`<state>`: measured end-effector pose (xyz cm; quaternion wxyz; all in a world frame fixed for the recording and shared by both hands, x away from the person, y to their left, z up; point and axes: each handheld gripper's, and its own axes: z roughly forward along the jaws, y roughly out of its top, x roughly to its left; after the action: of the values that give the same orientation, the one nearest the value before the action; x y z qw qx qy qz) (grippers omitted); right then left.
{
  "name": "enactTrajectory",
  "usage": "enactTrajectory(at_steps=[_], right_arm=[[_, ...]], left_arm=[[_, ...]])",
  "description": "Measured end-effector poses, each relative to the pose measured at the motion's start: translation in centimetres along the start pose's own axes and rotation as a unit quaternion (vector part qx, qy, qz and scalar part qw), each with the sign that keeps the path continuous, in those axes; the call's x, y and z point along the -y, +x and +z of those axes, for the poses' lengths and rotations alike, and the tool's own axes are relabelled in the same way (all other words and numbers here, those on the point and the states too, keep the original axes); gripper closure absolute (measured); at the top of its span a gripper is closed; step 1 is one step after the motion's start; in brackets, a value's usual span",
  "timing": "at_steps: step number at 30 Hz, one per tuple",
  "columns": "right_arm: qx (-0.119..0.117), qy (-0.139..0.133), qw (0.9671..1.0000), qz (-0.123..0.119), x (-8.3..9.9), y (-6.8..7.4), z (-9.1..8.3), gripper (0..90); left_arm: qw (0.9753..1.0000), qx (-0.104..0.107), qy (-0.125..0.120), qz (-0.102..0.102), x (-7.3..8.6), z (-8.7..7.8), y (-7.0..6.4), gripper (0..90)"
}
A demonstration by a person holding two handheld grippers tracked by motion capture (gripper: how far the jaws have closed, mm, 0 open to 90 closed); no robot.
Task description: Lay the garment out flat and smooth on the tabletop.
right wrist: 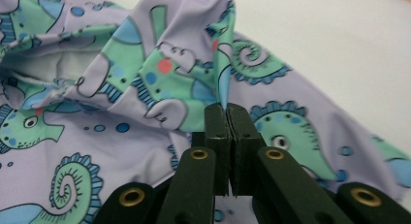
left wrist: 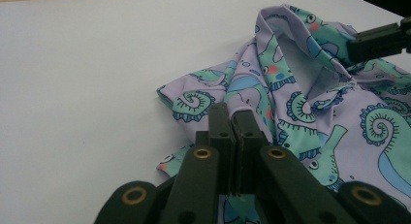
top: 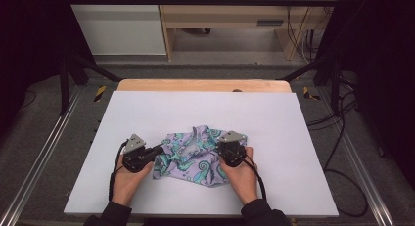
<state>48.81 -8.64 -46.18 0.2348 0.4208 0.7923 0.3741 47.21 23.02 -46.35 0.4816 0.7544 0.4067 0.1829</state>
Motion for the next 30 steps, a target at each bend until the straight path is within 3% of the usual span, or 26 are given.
enactTrajectory(at_steps=[4,12,22,24,26,30], right_arm=[[-0.003,-0.010,0.9999,0.008,-0.5,-1.5,-1.6,89.4],[-0.015,-0.018,0.9997,-0.013,-0.8,-4.4,-6.5,89.5],[-0.028,-0.019,0.9982,-0.049,-0.4,-6.2,-13.2,89.6],[-0.024,-0.015,0.9981,-0.055,-0.1,-6.8,-14.0,89.6],[-0.023,-0.013,0.9986,-0.046,0.5,-7.7,-14.2,89.7],[-0.030,-0.006,0.9990,-0.033,2.2,-8.9,-13.4,89.7]], left_arm=[[1.0000,0.001,-0.004,0.000,-0.2,-0.2,0.0,89.2],[0.9997,0.009,-0.016,0.013,-1.3,-1.0,-0.8,89.6],[0.9980,0.027,-0.040,0.040,-4.9,-3.6,-2.8,89.7],[0.9980,0.025,-0.040,0.042,-5.5,-3.7,-3.0,89.7],[0.9980,0.021,-0.033,0.050,-6.0,-3.4,-3.1,89.7],[0.9983,0.012,-0.012,0.056,-6.2,-2.5,-2.9,89.7]])
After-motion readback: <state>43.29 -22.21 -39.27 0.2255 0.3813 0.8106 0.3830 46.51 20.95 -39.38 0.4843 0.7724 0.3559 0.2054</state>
